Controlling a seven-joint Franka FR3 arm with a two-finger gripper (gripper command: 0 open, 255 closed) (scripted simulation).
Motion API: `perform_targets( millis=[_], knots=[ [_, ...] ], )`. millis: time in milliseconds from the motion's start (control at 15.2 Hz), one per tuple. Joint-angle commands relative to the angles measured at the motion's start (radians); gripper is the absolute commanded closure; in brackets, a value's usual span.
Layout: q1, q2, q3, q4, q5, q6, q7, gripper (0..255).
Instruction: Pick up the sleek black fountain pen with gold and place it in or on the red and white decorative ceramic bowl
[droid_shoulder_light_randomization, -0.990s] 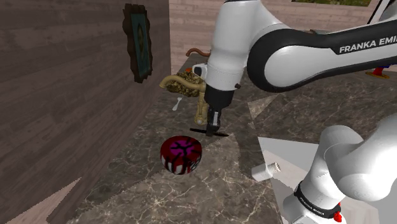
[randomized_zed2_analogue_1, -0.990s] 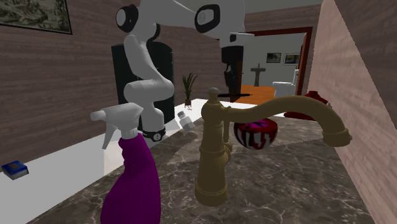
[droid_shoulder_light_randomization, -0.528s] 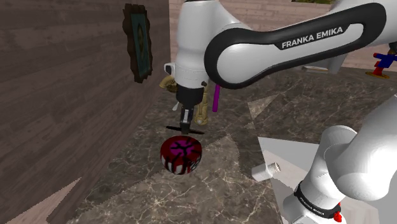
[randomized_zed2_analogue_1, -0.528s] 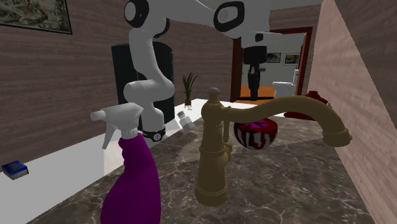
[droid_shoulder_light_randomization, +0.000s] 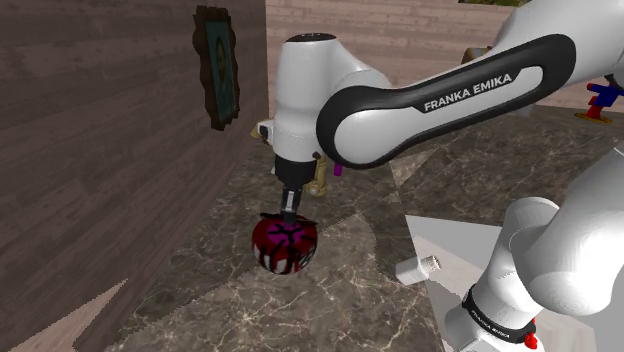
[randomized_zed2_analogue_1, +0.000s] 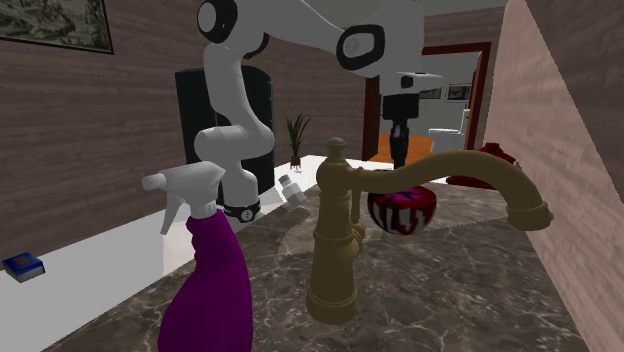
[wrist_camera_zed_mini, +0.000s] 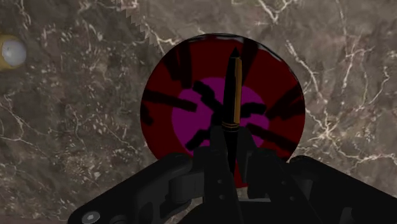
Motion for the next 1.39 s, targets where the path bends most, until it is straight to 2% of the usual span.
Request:
perform_targets(
  millis=[0, 264, 792, 858, 1188, 1320],
  knots=[
    [0.0, 0.009, 0.002, -0.018, -0.002, 0.028, 0.002, 255],
    [-0.001, 0.029, 0.006, -0.055, -0.008, 0.083, 0.009, 255],
    [-0.001, 0.03, 0.006, -0.057, -0.008, 0.086, 0.009, 255],
    [-0.001, 0.03, 0.006, -0.057, -0.008, 0.086, 0.009, 0],
    [-0.001, 0.03, 0.006, -0.057, -0.008, 0.086, 0.009, 0],
    [0.001, -0.001, 0.002, -0.018, 0.001, 0.017, 0.002, 0]
  ],
)
